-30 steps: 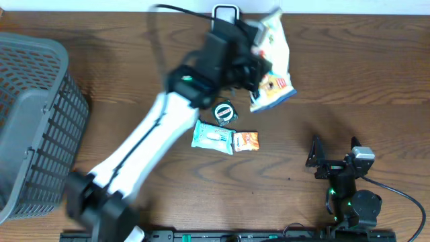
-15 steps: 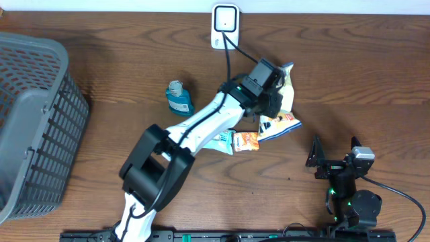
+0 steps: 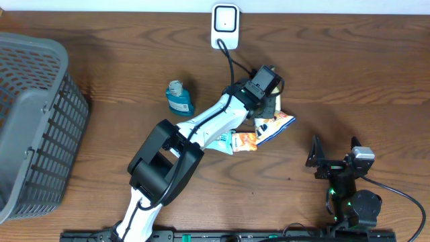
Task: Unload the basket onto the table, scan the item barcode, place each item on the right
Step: 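Lift the white snack bag up to the scanner face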
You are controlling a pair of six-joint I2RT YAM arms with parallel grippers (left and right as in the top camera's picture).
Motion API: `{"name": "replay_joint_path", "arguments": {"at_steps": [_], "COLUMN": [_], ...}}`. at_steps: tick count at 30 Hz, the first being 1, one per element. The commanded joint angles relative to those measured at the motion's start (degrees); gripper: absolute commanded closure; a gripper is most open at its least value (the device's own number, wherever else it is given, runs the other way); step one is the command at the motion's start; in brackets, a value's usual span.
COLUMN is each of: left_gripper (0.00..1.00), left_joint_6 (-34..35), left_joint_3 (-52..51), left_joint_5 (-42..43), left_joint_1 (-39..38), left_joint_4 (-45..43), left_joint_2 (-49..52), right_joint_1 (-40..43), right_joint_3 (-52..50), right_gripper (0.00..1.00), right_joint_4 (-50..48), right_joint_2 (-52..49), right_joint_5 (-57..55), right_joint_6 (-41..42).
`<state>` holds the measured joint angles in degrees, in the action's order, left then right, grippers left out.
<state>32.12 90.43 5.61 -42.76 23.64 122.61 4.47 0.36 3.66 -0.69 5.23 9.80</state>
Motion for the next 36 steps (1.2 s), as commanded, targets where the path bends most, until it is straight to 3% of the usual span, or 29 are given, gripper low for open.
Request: {"name": "replay_joint_path", "arguments": {"at_steps": [1, 8, 11, 15, 17, 20, 23, 24, 27, 32, 36], "left_gripper": [0.92, 0.91, 0.72, 0.3, 0.22, 0.19, 0.19, 0.24, 0.62, 0.89, 0.92], "left_joint_6": [8.6, 12.1, 9.1, -1.2, -4.0, -6.5, -6.6, -6.6, -6.6, -6.6, -6.6], "left_joint_3": [-0.6, -0.6, -0.6, 0.5, 1.5, 3.3, 4.1, 4.3, 4.4, 4.3, 4.2], "left_joint_5": [-8.1, -11.6, -9.1, -3.3, -3.1, -3.3, -3.7, -3.7, -3.7, -5.5, -7.1], "left_joint_1": [0.3, 0.2, 0.2, 0.2, 0.1, 0.1, 0.1, 0.1, 0.1, 0.1, 0.1], "left_joint_4": [3.0, 12.0, 12.3, 11.4, 12.1, 12.8, 12.7, 12.7, 12.1, 11.5, 11.5], "left_joint_2": [-0.1, -0.1, -0.1, -0.5, -1.1, -2.8, -5.2, -6.1, -8.7, -10.0, -8.5], "right_joint_1": [-0.5, -0.5, -0.5, -0.5, -0.5, -0.5, -0.5, -0.5, -0.4, -0.5, -0.4], "right_joint_3": [0.0, 0.0, 0.0, 0.0, 0.0, 0.0, 0.0, 0.0, 0.0, 0.0, 0.0], "right_gripper": [0.01, 0.01, 0.01, 0.01, 0.01, 0.01, 0.01, 0.01, 0.01, 0.01, 0.01], "right_joint_4": [0.2, 0.2, 0.2, 0.2, 0.2, 0.2, 0.2, 0.2, 0.2, 0.2, 0.2], "right_joint_2": [0.3, 0.3, 0.3, 0.3, 0.3, 0.3, 0.3, 0.3, 0.3, 0.3, 0.3], "right_joint_5": [-0.2, -0.2, -0.2, -0.2, -0.2, -0.2, -0.2, -0.2, -0.2, -0.2, -0.2], "right_joint_6": [-0.7, -0.7, -0.7, -0.7, -0.7, -0.7, -0.7, -0.7, -0.7, -0.7, -0.7]}}
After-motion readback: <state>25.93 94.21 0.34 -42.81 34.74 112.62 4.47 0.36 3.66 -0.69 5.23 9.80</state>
